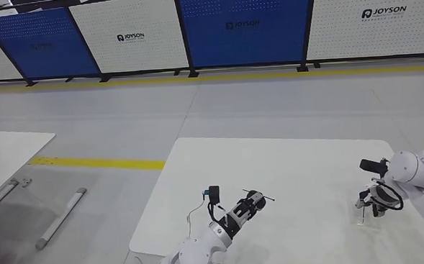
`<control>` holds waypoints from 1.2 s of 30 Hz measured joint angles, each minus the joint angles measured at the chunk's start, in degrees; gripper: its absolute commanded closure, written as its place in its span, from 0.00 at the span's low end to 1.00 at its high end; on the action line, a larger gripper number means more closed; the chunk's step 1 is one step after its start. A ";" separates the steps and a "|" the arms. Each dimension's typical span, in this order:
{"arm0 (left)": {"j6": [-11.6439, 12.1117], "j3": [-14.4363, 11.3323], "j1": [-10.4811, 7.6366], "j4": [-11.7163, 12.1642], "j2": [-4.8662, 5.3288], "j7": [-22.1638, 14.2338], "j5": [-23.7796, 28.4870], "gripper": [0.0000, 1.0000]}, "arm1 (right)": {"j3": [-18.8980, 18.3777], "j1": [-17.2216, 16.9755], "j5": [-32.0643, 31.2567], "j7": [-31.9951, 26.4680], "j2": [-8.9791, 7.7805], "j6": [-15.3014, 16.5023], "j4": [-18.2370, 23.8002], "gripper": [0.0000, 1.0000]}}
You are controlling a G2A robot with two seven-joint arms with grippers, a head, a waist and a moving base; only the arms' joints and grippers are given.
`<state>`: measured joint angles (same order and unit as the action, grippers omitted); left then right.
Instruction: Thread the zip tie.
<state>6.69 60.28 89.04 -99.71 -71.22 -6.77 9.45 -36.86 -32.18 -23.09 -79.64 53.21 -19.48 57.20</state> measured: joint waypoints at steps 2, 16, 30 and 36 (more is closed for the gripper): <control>0.00 0.00 0.00 0.00 0.00 0.00 0.00 1.00 | 0.65 0.46 -0.14 0.00 0.43 0.00 -0.75 0.70; 0.00 0.00 0.00 0.00 0.00 0.00 0.00 1.00 | 4.56 3.68 0.48 0.00 3.08 0.00 -6.27 0.85; 0.00 0.00 0.00 0.00 0.00 0.00 0.00 1.00 | 8.15 6.38 1.24 0.00 4.85 1.25 -9.66 1.00; 0.00 0.00 0.00 0.00 0.00 0.00 0.00 1.00 | 6.87 5.65 0.37 0.00 3.40 1.96 -6.03 1.00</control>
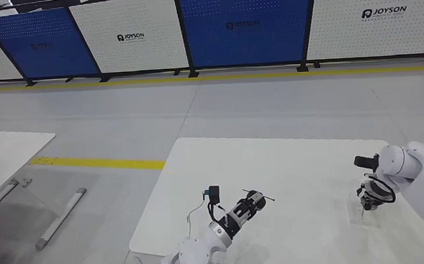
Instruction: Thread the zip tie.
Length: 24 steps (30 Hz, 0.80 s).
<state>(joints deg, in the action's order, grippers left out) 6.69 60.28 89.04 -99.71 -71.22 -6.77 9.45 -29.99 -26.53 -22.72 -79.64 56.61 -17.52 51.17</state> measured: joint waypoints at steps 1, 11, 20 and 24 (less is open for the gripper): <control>0.00 0.00 0.00 0.00 0.00 0.00 0.00 1.00 | -0.60 -0.35 -0.40 0.00 -0.58 -0.19 1.36 1.00; 0.00 0.00 0.00 0.00 0.00 0.00 0.00 1.00 | -15.42 -11.80 -1.85 7.25 -9.01 -1.96 21.36 1.00; 0.00 0.00 0.00 0.00 0.00 0.00 0.00 1.00 | -19.32 -16.62 -2.88 8.07 -10.81 -1.88 28.48 1.00; 0.00 0.00 0.00 0.00 0.00 0.00 0.00 1.00 | -19.33 -16.65 -2.88 8.08 -10.82 -1.88 28.59 1.00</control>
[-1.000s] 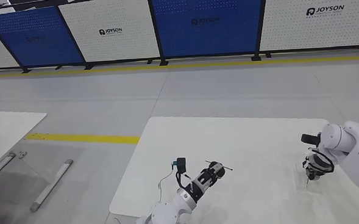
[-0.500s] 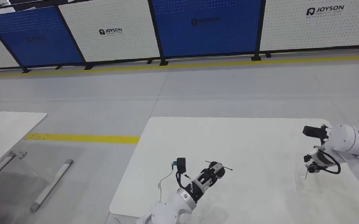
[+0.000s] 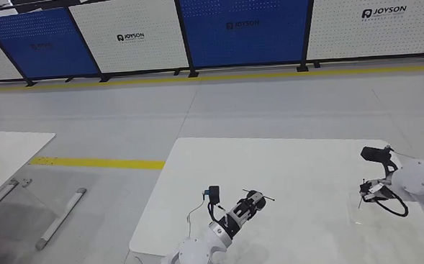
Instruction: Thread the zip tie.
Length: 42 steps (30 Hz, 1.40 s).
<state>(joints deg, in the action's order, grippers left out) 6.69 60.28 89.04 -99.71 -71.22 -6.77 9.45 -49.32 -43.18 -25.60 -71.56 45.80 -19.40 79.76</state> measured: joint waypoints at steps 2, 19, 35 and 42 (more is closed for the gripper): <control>0.00 0.00 0.00 0.00 0.00 0.00 0.00 1.00 | -0.03 -0.48 0.01 0.80 0.03 0.28 0.04 1.00; 0.00 0.00 0.00 0.00 0.00 0.00 0.00 1.00 | -13.22 -21.71 3.37 18.43 -3.28 6.99 23.93 1.00; 0.00 0.00 0.00 0.00 0.00 0.00 0.00 1.00 | -13.54 -23.34 1.46 22.39 -3.12 8.26 25.28 1.00; 0.00 0.00 0.00 0.00 0.00 0.00 0.00 1.00 | -15.65 -30.55 4.47 36.50 -2.75 15.09 27.06 1.00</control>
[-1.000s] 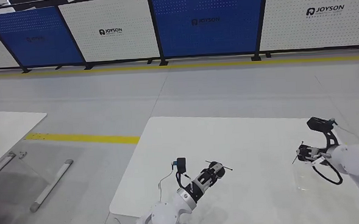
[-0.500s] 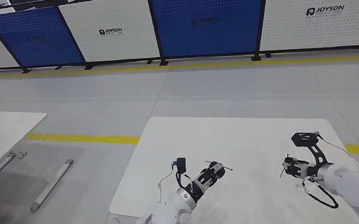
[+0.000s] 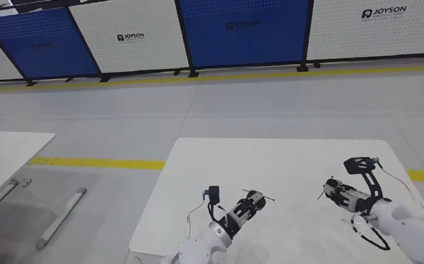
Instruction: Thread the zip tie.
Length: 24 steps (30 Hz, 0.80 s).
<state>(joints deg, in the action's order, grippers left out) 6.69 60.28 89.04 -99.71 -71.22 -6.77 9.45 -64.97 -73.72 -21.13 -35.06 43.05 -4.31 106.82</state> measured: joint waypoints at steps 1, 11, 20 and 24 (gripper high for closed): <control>0.00 0.00 0.00 0.00 0.00 0.00 0.00 1.00 | -0.12 -1.54 0.03 2.36 0.06 1.41 0.06 1.00; 0.00 0.00 0.00 0.00 0.00 0.00 0.00 1.00 | -0.15 -6.57 -0.16 8.62 0.36 6.61 -0.47 1.00; 0.00 0.00 0.00 0.00 0.00 0.00 0.00 1.00 | -0.15 -6.57 -0.13 8.62 0.36 6.60 -0.46 1.00; 0.00 0.00 0.00 0.00 0.00 0.00 0.00 1.00 | -0.15 -6.57 -0.13 8.62 0.36 6.60 -0.46 1.00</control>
<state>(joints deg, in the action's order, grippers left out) 6.69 60.28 89.04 -99.71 -71.22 -6.77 9.45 -65.12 -80.29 -21.26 -26.43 43.41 2.29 106.36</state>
